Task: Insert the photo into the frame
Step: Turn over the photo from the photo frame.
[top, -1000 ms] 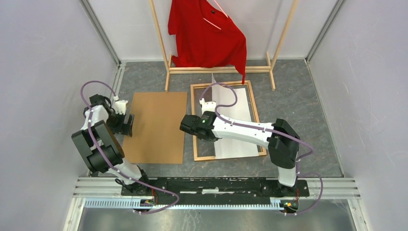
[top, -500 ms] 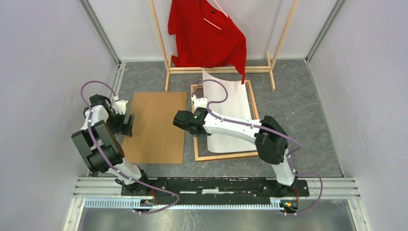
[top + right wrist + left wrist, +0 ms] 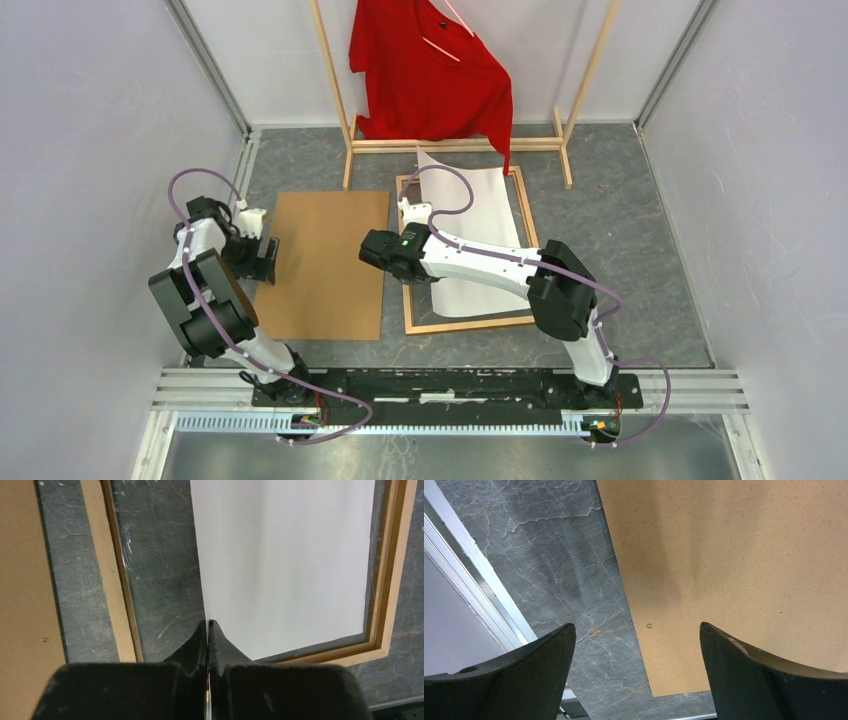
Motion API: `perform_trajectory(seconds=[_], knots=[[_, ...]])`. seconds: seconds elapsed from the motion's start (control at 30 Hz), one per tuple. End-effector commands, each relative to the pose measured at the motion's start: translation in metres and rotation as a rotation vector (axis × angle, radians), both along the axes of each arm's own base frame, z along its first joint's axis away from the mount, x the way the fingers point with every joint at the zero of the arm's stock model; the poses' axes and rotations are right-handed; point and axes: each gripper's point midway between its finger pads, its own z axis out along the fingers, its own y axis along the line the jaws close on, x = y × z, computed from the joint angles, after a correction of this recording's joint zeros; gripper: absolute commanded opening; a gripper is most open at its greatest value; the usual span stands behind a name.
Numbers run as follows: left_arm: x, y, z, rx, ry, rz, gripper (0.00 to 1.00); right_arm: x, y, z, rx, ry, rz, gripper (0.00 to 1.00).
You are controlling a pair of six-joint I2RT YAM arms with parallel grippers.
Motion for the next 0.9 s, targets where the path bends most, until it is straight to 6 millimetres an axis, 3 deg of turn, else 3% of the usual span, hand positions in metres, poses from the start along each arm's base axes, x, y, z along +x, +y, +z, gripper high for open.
perform_trajectory(seconds=[0.0, 0.27, 0.43, 0.87], knots=[[0.004, 0.0, 0.001, -0.003, -0.022, -0.017, 1.0, -0.001, -0.018, 0.005, -0.023, -0.031, -0.074, 0.0], [0.004, -0.001, 0.0, -0.008, -0.023, -0.019, 1.0, -0.017, -0.041, 0.005, 0.012, -0.021, -0.145, 0.0], [0.004, -0.002, -0.001, -0.012, -0.021, -0.021, 1.0, -0.024, -0.044, 0.0, 0.05, -0.011, -0.171, 0.0], [0.001, -0.004, -0.003, -0.018, -0.017, -0.027, 1.0, -0.009, -0.001, 0.012, 0.169, -0.026, -0.187, 0.0]])
